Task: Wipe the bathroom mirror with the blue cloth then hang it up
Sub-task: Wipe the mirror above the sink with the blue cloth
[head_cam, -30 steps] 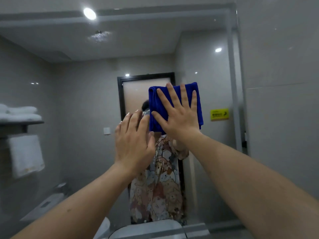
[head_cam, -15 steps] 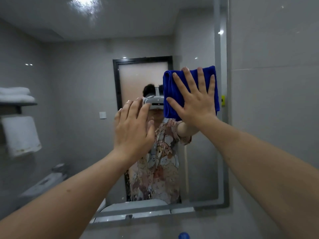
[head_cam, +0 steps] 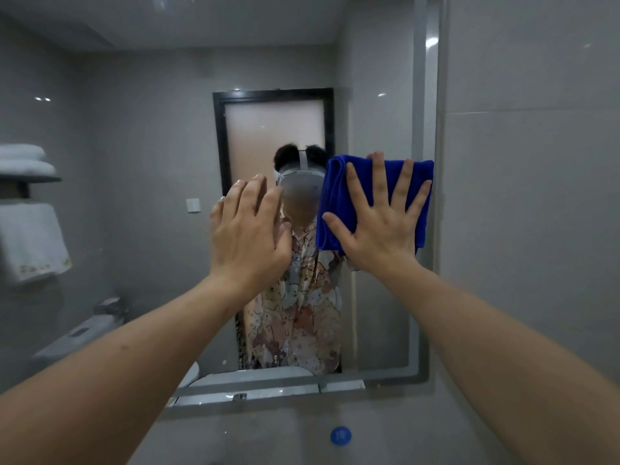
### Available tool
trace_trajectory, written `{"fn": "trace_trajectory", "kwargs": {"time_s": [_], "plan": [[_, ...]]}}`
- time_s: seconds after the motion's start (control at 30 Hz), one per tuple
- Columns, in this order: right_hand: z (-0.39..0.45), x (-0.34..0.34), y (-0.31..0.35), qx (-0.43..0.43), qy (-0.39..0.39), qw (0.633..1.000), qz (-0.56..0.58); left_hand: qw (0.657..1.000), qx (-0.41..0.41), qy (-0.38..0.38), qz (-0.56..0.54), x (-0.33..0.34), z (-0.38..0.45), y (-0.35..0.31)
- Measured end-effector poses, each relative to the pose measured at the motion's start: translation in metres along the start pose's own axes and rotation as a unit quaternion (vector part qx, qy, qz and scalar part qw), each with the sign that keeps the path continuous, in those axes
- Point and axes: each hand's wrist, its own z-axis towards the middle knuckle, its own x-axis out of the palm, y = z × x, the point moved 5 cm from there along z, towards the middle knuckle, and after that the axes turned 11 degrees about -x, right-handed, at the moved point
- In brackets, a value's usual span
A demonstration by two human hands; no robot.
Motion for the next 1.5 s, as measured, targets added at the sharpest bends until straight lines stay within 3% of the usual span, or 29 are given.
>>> {"fn": "trace_trajectory", "kwargs": {"time_s": [0.33,0.67,0.93,1.1,1.5], "plan": [[-0.044,0.006,0.009,-0.005,0.025,1.000,-0.002,1.000,0.006,0.025,0.010,0.016,-0.024,-0.011],[-0.159,0.031,0.037,-0.041,0.082,0.996,0.015,0.999,0.001,0.033,0.020,0.017,-0.033,-0.003],[-0.166,0.033,0.043,-0.034,0.098,0.994,0.022,0.998,0.001,0.054,0.032,0.022,-0.043,0.003],[-0.123,0.027,0.050,-0.043,0.080,0.996,0.017,0.999,0.013,0.036,0.028,0.019,-0.034,0.009],[0.095,-0.011,0.073,-0.034,0.010,0.999,0.012,1.000,-0.007,0.007,0.028,-0.002,-0.009,0.056]]}}
